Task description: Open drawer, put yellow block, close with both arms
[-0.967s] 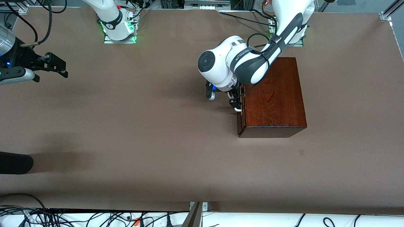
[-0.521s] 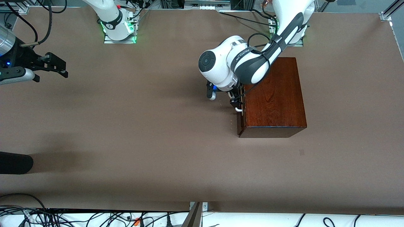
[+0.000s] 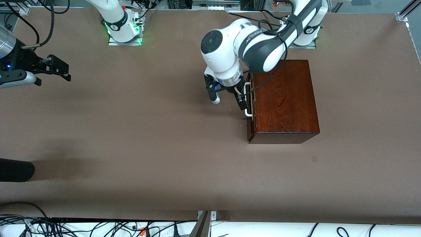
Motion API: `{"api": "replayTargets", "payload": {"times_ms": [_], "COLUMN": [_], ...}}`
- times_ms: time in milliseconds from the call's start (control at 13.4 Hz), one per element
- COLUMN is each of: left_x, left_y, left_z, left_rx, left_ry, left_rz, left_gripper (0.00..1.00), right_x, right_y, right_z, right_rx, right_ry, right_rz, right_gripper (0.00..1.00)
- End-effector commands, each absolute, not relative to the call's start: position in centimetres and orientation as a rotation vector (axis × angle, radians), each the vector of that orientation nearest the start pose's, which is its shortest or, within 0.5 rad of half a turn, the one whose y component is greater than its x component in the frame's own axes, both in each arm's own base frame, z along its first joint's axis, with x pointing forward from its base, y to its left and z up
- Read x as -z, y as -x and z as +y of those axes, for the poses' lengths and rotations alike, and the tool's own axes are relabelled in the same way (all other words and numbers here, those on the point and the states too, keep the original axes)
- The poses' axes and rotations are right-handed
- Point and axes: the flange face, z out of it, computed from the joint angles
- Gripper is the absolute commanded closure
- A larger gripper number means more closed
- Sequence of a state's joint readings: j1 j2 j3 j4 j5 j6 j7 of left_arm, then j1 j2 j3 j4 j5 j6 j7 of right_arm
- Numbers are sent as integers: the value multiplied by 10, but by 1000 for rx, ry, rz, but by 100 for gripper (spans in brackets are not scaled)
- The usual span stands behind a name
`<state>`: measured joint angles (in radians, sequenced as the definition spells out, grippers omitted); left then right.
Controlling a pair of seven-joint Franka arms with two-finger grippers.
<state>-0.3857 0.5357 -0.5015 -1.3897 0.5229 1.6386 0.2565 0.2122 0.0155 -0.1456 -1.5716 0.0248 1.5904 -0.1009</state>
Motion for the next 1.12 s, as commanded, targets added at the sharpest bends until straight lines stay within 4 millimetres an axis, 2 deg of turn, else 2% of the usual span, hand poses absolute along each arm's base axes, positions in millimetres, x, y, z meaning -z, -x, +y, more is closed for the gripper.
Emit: {"api": "replayTargets", "payload": {"times_ms": [0,149,223,372,521,595,670,818,1042], "left_x": [-470,-510,-527,-559,-579,-585,-595,-613,-621], "left_y": [-505,-508,-511,-524,-540,-550,-554,-561,-565], "left_z": [-444,-425,-411,-372,-335,-315,-297,-246,-170], "left_rx": [-70,1,18,25,10,13,6,-47,-150], "left_ry": [2391,2451,2544,2738,2851,2897,2934,2990,3064], "left_rz": [1498,1426,1355,1087,754,641,587,442,265], "left_gripper": [0,0,0,0,0,0,0,0,0], "right_x": [-626,-626,-626,-625,-626,-624,-624,-624,-624], "right_y": [-553,-556,-556,-557,-559,-560,-560,-560,-559], "right_z": [39,39,39,39,36,37,38,45,45], "right_rx": [8,22,29,29,56,51,53,53,51], "right_ry": [3107,3109,3108,3109,3110,3109,3109,3110,3110], "right_rz": [-234,-236,-239,-236,-238,-245,-248,-250,-250], "right_gripper": [0,0,0,0,0,0,0,0,0]}}
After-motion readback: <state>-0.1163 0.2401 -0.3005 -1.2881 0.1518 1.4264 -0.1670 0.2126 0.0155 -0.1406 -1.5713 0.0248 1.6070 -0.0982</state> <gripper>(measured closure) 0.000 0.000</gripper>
